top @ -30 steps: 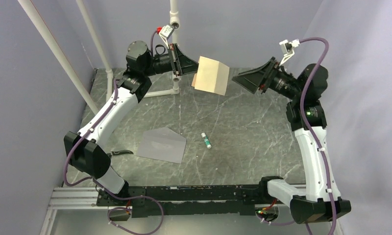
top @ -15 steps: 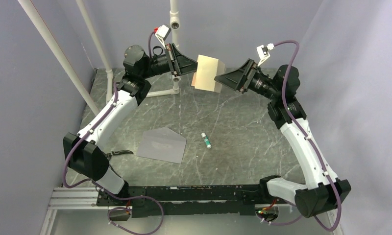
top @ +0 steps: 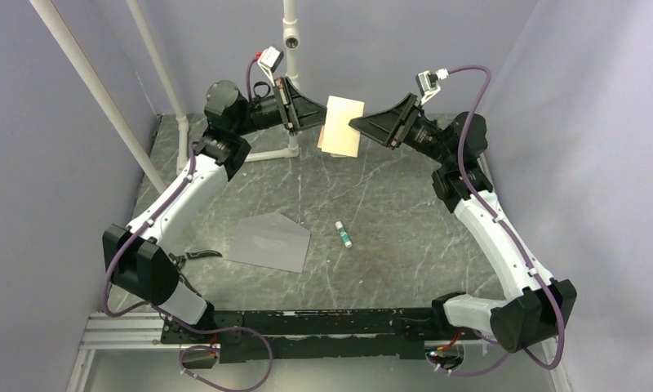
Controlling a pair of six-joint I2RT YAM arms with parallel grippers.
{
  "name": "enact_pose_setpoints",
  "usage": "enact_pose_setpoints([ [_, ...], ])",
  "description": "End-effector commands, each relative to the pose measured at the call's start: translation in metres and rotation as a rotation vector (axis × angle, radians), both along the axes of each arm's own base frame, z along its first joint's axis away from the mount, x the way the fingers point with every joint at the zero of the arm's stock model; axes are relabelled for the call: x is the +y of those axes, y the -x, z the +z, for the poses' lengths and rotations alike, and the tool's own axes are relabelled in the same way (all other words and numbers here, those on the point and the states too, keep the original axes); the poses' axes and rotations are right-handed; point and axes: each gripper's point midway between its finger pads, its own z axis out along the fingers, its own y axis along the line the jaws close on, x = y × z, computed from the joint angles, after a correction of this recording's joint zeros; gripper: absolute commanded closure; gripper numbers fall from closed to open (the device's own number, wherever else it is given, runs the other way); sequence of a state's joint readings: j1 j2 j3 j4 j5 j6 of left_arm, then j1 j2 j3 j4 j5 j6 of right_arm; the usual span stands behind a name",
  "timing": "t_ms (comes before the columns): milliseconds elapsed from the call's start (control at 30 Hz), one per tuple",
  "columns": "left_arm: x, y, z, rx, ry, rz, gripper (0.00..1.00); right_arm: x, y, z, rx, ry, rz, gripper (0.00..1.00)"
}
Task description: Place the letter into the envelope and seal it
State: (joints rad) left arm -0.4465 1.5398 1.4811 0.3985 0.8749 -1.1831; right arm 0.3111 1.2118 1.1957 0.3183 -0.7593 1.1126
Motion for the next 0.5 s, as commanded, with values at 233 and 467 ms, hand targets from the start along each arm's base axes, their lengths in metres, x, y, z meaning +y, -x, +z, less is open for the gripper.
enact_pose_setpoints([
  [233, 0.009, 0.026, 0.025, -0.127, 0.022, -0.025, 0.97, -0.003, 0.001, 0.020, -0.053, -0.044, -0.028, 0.92],
  [467, 0.016, 0.025, 0.010, -0.161, -0.066, 0.060, 0.51, -0.011, -0.005, 0.019, -0.069, -0.027, -0.118, 1.00],
])
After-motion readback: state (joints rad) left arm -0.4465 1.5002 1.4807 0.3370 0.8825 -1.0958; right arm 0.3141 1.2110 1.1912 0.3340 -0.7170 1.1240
